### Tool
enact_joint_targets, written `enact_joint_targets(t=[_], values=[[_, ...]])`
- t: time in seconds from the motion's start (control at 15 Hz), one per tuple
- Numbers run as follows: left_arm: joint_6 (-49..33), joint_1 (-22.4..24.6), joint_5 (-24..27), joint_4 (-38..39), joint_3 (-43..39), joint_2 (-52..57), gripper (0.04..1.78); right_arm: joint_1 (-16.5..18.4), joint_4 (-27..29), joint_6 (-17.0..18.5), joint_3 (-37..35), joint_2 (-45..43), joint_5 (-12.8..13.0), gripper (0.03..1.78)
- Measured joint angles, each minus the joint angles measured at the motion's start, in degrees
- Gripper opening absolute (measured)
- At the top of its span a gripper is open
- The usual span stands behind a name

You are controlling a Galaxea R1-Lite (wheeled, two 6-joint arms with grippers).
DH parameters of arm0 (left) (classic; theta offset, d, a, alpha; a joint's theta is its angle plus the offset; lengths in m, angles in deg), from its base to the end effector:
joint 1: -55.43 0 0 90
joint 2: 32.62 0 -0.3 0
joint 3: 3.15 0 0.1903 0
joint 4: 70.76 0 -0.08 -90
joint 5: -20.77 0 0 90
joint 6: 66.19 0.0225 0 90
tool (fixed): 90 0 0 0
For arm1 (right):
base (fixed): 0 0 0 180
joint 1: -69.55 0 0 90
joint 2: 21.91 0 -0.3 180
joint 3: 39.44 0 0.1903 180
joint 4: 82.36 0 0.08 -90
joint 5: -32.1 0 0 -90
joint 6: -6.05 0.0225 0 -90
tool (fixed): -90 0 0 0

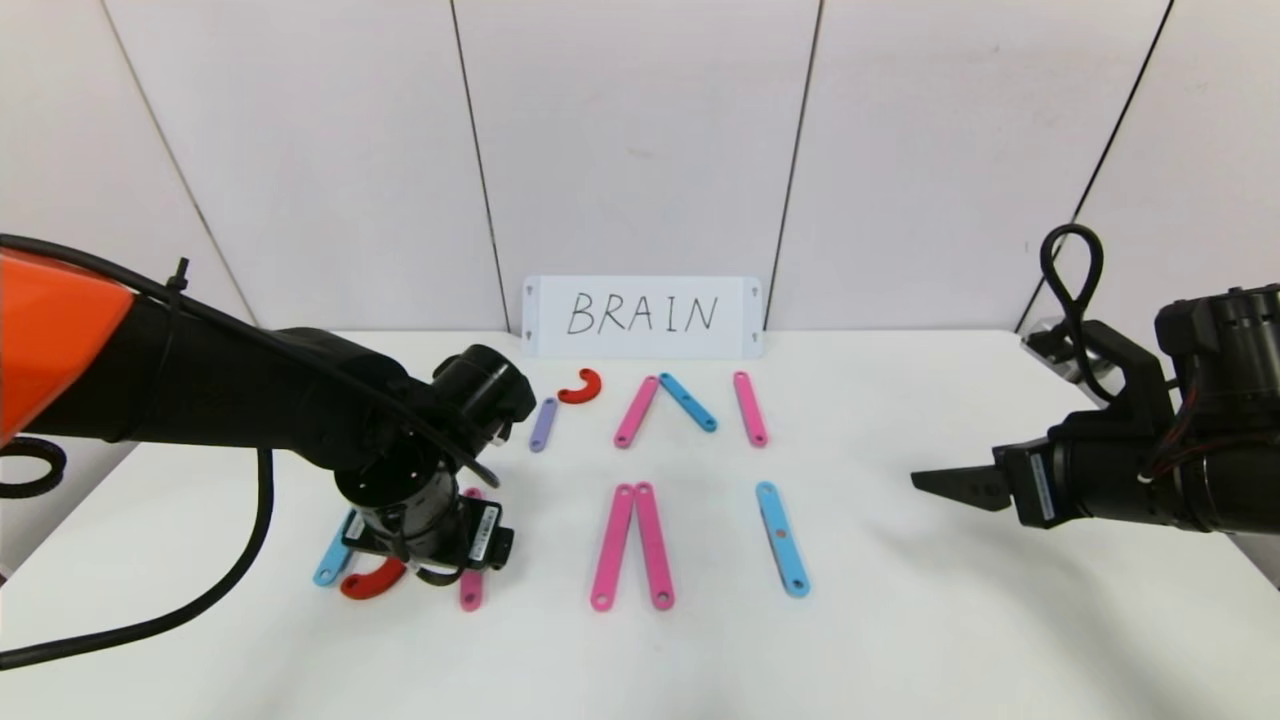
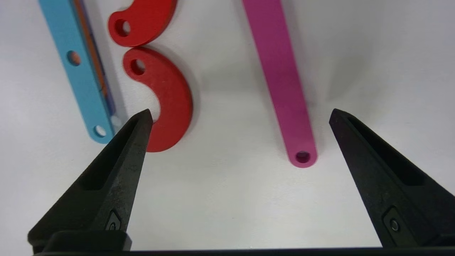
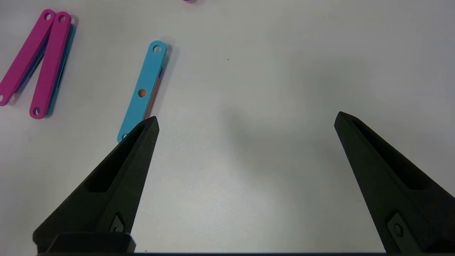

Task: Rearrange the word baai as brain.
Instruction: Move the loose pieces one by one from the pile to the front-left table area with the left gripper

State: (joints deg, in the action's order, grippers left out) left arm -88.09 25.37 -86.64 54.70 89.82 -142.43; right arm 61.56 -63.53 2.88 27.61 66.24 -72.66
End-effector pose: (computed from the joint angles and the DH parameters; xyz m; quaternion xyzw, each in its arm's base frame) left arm 0.2771 -0.1526 0.1310 0.0772 0.5413 0.0136 0.8371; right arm 0.2427 0.0399 0.1660 -0.0053 0.3356 0.1947 0.9216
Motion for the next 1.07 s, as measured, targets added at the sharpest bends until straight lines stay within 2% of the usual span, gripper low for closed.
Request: enact_joint_targets(t=[0.13, 0.4, 0.67, 1.07], values=[[0.2, 0.6, 5.7, 3.2, 0.8, -0.1, 1.74, 0.0, 0.0, 0.0, 0.0, 0.0, 0.0, 1.73], [-0.1, 2.3, 10.8, 9.7, 1.2, -0.7, 1.74, 0.0, 0.0, 0.0, 0.0, 0.0, 0.0, 1.73], [-0.2, 4.6, 11.5, 11.1, 2.1, -2.2, 1.74, 0.0, 0.0, 0.0, 0.0, 0.0, 0.0, 1.73], [-0.2, 4.9, 13.2, 11.1, 3.9, -4.0, 1.74, 0.0, 0.0, 0.0, 0.0, 0.1, 0.1, 1.73]])
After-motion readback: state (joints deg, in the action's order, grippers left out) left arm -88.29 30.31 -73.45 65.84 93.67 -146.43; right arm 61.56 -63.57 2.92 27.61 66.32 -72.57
